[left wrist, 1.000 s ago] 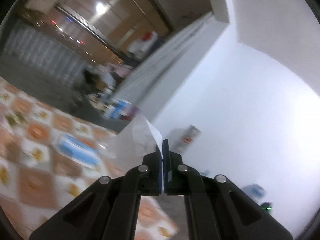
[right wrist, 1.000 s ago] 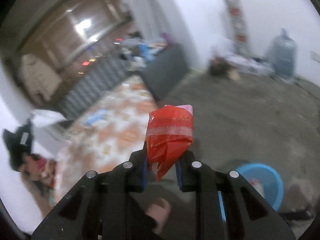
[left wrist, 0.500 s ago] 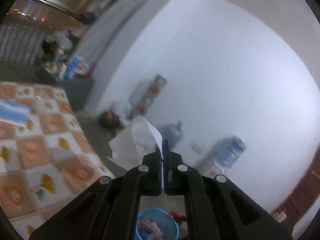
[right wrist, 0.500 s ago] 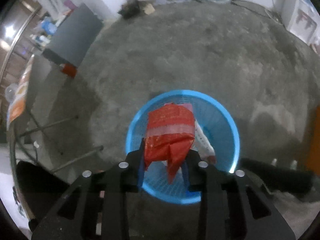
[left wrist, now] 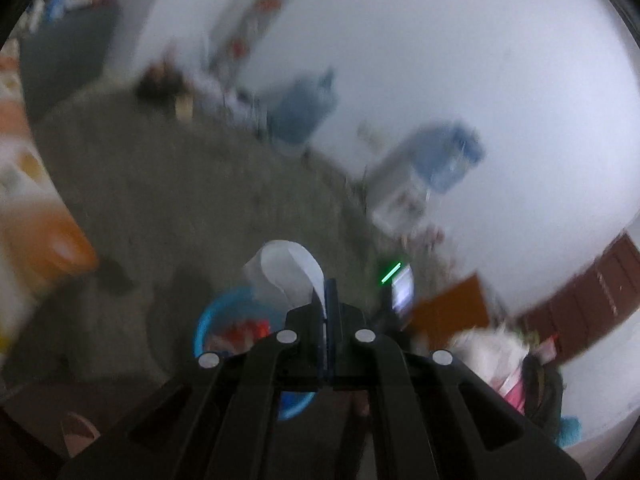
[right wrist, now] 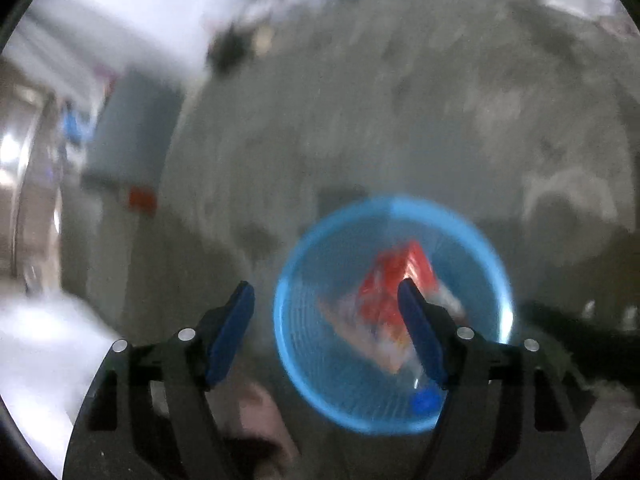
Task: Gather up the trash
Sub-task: 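Open the left gripper over the basket to drop the white tissue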
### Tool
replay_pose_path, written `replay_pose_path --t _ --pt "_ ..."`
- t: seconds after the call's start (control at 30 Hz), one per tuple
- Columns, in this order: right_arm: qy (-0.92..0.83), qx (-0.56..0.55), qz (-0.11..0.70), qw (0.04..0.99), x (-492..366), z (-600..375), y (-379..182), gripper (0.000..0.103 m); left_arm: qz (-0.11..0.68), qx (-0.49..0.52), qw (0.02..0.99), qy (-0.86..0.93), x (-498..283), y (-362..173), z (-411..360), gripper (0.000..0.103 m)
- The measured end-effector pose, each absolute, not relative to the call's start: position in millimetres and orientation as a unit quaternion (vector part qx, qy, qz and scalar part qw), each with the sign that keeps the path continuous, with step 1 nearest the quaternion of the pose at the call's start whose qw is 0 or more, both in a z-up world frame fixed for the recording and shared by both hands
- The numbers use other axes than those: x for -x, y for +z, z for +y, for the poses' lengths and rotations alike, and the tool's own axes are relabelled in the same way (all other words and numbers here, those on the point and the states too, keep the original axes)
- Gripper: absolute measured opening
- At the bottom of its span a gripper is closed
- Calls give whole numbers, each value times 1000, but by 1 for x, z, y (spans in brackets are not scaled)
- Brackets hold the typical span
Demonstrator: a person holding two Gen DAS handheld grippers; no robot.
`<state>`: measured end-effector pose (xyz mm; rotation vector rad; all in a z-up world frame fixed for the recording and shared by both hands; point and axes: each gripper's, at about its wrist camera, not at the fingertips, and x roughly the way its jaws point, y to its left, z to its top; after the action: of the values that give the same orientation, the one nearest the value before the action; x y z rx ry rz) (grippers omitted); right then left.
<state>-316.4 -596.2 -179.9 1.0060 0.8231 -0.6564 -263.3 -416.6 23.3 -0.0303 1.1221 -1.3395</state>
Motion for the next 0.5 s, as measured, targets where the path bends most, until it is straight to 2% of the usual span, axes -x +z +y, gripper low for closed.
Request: replay_pose_path --t 0.07,0.17,0.27,0.4,0.47,0.5 --pt "-318 -466 340 752 331 -604 -166 71 536 -18 622 -571 270 -12 -437 1" --pt "-308 -492 328 745 337 -610 -166 71 582 -99 616 -521 281 -80 -472 1" --pt "-279 -516 344 733 326 -612 -181 71 605 -168 600 -496 291 -136 -497 1" --pt "-273 -514 344 737 325 -608 -183 71 599 -314 606 -419 303 -217 -521 2" --pt "-279 -507 338 742 326 -606 -179 71 631 -324 590 -387 298 -244 -514 8" --pt "-280 -505 335 744 327 -606 -177 71 644 -305 586 -386 294 -245 -509 16"
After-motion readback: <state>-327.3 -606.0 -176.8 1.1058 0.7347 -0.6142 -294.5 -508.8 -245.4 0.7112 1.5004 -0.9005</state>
